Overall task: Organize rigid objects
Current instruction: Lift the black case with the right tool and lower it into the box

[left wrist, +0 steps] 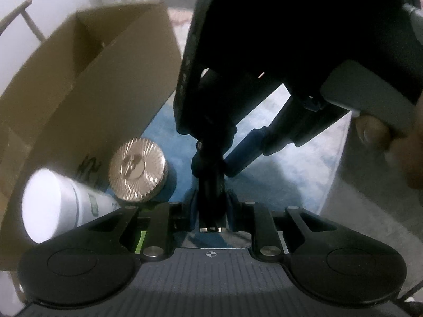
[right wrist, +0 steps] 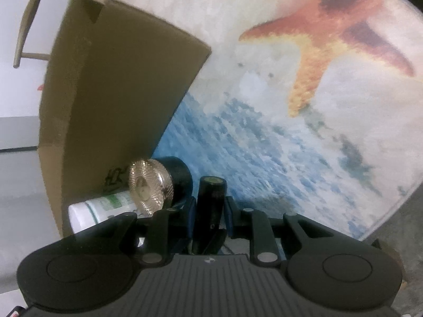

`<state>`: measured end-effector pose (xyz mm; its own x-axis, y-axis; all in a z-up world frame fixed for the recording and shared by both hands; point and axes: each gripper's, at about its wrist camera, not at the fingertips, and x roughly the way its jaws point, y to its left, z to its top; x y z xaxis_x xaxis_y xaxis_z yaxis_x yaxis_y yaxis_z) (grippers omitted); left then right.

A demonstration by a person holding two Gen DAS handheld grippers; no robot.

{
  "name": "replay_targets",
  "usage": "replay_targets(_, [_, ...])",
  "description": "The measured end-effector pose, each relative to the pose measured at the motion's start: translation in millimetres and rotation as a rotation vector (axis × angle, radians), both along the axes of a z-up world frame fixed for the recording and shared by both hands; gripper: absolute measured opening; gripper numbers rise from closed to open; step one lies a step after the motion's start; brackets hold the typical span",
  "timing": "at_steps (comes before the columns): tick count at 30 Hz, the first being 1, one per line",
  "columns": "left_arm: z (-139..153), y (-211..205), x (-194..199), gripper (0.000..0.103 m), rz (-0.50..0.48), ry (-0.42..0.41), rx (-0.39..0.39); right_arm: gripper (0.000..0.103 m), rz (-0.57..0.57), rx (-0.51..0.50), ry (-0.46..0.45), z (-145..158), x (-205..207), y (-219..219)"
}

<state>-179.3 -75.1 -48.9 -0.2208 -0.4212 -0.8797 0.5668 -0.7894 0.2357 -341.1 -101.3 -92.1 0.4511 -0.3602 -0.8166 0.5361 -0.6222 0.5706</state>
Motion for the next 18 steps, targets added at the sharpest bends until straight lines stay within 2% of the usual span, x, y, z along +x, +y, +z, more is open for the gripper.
replay_targets(3, [25, 15, 0, 0.021, -0.031, 0.042, -0.029, 0.024, -0.016, -0.041, 0.035, 34, -4, 9])
replay_targets(7, [73, 29, 5, 0.021, -0.060, 0.109, -0.095, 0.024, -0.034, -0.129, 0.067, 90, -32, 15])
replay_targets(11, [125, 37, 18, 0.021, -0.046, 0.147, -0.196, 0.024, -0.038, -0.235, 0.039, 138, -45, 0])
replay_targets(12, [133, 31, -13, 0.021, -0.035, 0.145, -0.218, 0.024, -0.031, -0.268, 0.018, 148, -40, -10])
replay_targets(15, [160, 25, 8, 0.021, 0.023, 0.122, -0.273, 0.024, 0.015, -0.338, -0.033, 154, -19, -48])
replay_targets(16, [161, 12, -3, 0.021, 0.051, 0.108, -0.278, 0.024, 0.035, -0.348, -0.059, 154, -10, -64])
replay_targets(18, [168, -6, 17, 0.021, 0.118, 0.087, -0.278, 0.024, 0.078, -0.353, -0.098, 146, 10, -96])
